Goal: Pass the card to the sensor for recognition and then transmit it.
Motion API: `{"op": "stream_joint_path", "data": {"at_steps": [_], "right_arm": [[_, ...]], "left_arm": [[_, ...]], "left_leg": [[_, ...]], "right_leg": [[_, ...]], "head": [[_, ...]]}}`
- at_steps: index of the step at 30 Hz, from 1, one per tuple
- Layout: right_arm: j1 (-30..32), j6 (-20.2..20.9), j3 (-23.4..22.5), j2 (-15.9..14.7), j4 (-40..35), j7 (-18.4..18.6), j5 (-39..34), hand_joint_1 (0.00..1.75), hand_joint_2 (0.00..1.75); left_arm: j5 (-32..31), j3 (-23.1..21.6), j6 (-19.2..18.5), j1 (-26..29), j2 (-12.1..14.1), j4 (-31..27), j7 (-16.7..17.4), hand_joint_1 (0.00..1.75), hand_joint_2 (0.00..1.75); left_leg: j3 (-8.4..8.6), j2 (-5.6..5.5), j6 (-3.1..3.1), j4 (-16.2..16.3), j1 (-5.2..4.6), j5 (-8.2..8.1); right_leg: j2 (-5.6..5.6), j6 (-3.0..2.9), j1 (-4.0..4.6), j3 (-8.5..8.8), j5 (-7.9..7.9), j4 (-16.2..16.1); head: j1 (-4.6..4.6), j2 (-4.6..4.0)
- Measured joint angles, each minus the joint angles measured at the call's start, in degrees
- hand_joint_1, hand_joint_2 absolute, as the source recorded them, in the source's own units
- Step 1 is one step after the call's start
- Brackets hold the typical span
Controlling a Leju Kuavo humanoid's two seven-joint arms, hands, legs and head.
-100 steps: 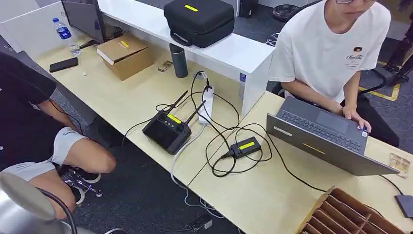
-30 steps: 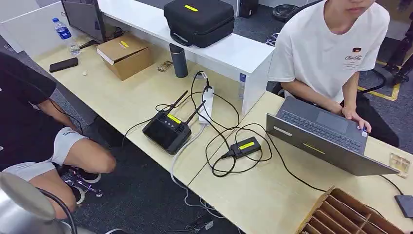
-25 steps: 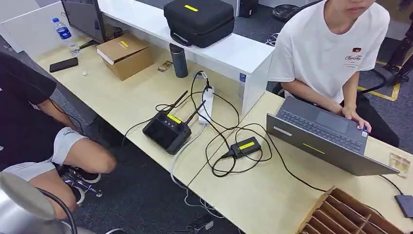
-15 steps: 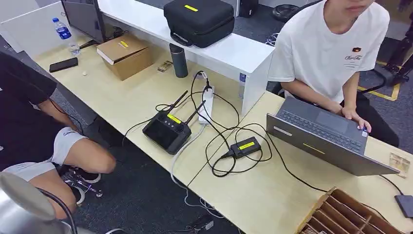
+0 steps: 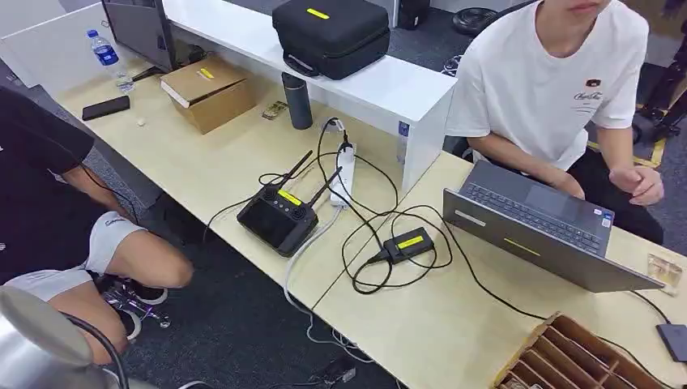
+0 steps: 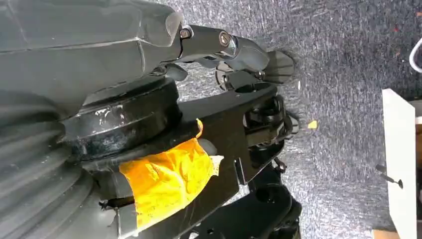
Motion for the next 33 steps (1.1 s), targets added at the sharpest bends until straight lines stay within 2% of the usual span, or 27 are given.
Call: {"op": "stream_joint_path", "data": {"at_steps": [9, 16, 25, 28, 33], "right_arm": [[-2.99, 1.55, 0.79, -1.59, -4.52, -1.59, -6.41, 1.75, 1.75], [-6.29, 4.59, 0.90, -3.06, -8.83, -3.19, -7.68, 1.75, 1.75], [-8.57, 5.55, 0.90, -3.96, -11.71, -4.37, -8.53, 1.75, 1.75], [-11.83, 7.50, 0.90, -4.59, -13.03, -4.79, -9.56, 1.75, 1.75], [-22.85, 9.90, 1.16, -4.81, -12.56, -3.84, -8.75, 1.75, 1.75]], "left_arm": [[-0.09, 0.00, -0.83, -0.06, 0.02, 0.00, 0.22, 0.00, 1.75], [-0.46, 0.00, -1.16, -0.47, 0.02, 0.00, 0.44, 0.00, 1.75], [-0.70, -0.02, -1.51, -0.66, 0.04, 0.00, 0.48, 0.00, 1.75], [-1.14, -0.07, -1.90, -0.82, 0.04, 0.00, 0.55, 0.00, 1.75], [-2.56, -0.79, -2.73, -1.47, 0.02, 0.00, 1.51, 0.00, 1.75]], "left_leg": [[0.00, 0.00, 0.00, 0.00, 0.00, 0.01], [0.01, 0.00, 0.00, 0.01, 0.00, 0.01], [-0.01, 0.00, 0.00, 0.01, -0.01, 0.01], [0.00, 0.07, 0.00, 0.01, -0.01, 0.01], [0.03, 0.18, -0.06, 0.02, -0.01, 0.12]], "right_leg": [[0.00, 0.00, 0.00, 0.01, 0.01, 0.00], [0.00, 0.00, 0.00, 0.00, 0.01, 0.01], [0.03, 0.00, -0.01, 0.00, 0.01, 0.03], [0.10, 0.00, -0.01, 0.00, 0.02, 0.03], [0.22, -0.06, -0.01, -0.01, 0.14, 0.06]], "head": [[0.00, 0.00], [0.00, 0.00], [0.00, 0.00], [0.02, 0.00], [0.00, 0.00]]}}
